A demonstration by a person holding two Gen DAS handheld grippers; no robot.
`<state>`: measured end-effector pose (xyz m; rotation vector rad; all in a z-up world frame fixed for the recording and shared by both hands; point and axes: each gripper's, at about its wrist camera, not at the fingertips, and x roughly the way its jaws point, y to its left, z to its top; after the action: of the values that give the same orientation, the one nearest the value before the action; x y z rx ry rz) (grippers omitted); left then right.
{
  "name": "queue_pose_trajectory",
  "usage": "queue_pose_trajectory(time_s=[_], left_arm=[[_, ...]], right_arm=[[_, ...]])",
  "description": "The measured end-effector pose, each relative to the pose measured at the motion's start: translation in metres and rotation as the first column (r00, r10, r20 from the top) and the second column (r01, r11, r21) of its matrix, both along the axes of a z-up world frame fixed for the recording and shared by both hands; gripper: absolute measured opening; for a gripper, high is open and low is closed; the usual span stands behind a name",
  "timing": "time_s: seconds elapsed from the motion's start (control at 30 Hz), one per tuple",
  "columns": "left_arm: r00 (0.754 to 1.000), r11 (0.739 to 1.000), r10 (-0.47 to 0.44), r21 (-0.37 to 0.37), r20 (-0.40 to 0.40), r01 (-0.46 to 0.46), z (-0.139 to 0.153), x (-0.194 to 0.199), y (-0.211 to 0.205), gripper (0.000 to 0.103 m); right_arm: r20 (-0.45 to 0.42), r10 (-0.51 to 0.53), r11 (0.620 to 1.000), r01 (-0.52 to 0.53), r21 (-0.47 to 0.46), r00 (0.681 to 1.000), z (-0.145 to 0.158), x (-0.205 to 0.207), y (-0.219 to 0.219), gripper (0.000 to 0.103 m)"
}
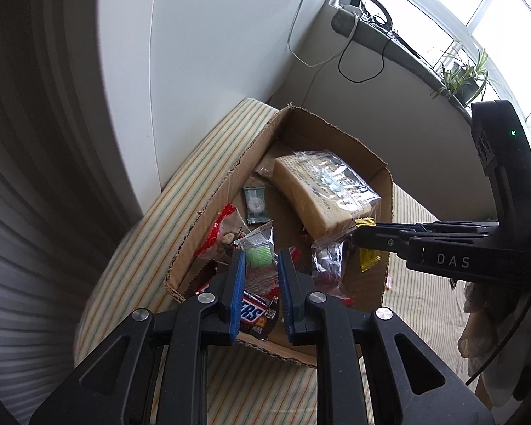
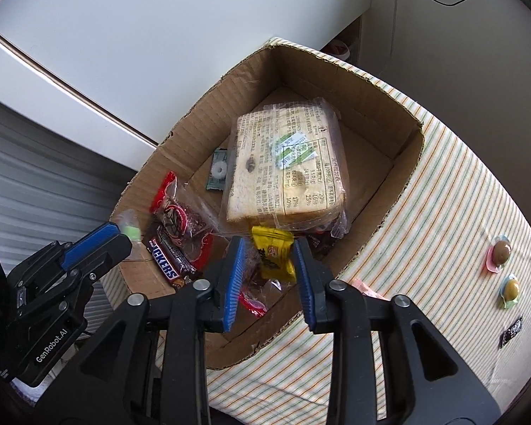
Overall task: Organize snacks
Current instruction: 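Open the right tool to drop the yellow candy while the left tool drops the green candy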
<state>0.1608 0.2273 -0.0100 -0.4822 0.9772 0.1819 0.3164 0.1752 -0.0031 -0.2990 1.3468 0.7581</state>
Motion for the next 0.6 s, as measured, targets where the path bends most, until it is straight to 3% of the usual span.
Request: queue_pose_trajectory(time_s=[0.03,0.1,0.6], left_arm=[[1.000,1.000,0.002,0.004,0.001,-0.002,0.000,-0.001,0.001,0.018],[1.000,1.000,0.006,0.009,0.004,-0.006,0.002,-0.003,0.002,0.022],[0.998,1.000,0.012,-0.012,0.064,-0.011,0.012,-0.017,0.004,0.025]], right_arm=[[0.007,-0.003,1.000,0.003,-0.008,1.000,0.001,0.000,-0.001,0.049],[0.024,-0.005,1.000,0.005,-0.011,1.000,0.003,-0.001,-0.001,0.053],[0.087,-0.029,0.999,0.032,-0.029,0.996,0.014,-0.023,-0.013,0.054]])
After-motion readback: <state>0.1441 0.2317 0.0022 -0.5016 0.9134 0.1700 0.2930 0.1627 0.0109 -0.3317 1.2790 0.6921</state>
